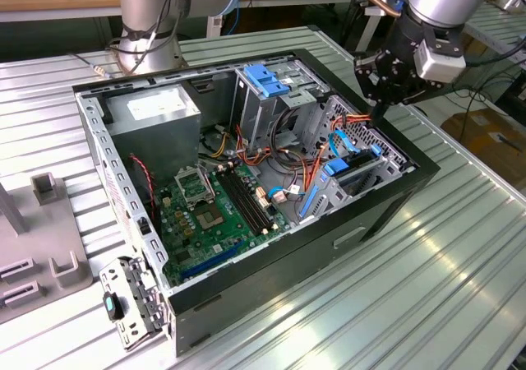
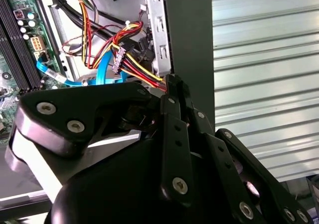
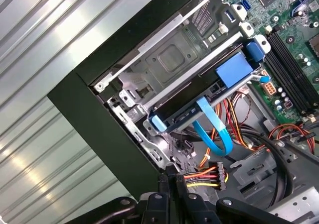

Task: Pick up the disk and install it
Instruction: 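Insert the second disk wire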

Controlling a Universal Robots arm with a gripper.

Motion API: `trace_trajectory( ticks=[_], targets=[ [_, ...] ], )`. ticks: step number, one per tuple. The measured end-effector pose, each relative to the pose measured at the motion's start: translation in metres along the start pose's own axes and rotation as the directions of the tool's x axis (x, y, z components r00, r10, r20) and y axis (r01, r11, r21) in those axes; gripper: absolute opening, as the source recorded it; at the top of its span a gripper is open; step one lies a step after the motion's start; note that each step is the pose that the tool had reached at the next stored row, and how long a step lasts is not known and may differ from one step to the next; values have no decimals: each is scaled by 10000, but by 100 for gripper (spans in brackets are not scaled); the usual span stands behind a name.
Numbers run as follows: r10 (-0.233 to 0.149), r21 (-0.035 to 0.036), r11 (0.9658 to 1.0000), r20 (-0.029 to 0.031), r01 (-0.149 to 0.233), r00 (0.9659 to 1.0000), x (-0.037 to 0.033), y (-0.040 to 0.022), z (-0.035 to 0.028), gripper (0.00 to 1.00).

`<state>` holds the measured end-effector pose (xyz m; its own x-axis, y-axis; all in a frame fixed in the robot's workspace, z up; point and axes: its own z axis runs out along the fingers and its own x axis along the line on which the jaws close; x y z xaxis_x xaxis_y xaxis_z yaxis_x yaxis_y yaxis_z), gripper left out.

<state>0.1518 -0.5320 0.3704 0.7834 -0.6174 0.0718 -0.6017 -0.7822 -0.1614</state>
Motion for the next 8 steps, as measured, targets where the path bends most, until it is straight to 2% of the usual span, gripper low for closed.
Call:
trace_trajectory(
  ticks=[2, 4, 8],
  targets=[
    [5, 1, 10000, 0, -5, 10000, -12, 11, -1, 16],
    [144, -13, 9999, -26, -144, 9999, -14, 11, 1, 16],
    [768, -57, 9970, -134, -769, 9970, -15, 12, 7, 16]
  ],
)
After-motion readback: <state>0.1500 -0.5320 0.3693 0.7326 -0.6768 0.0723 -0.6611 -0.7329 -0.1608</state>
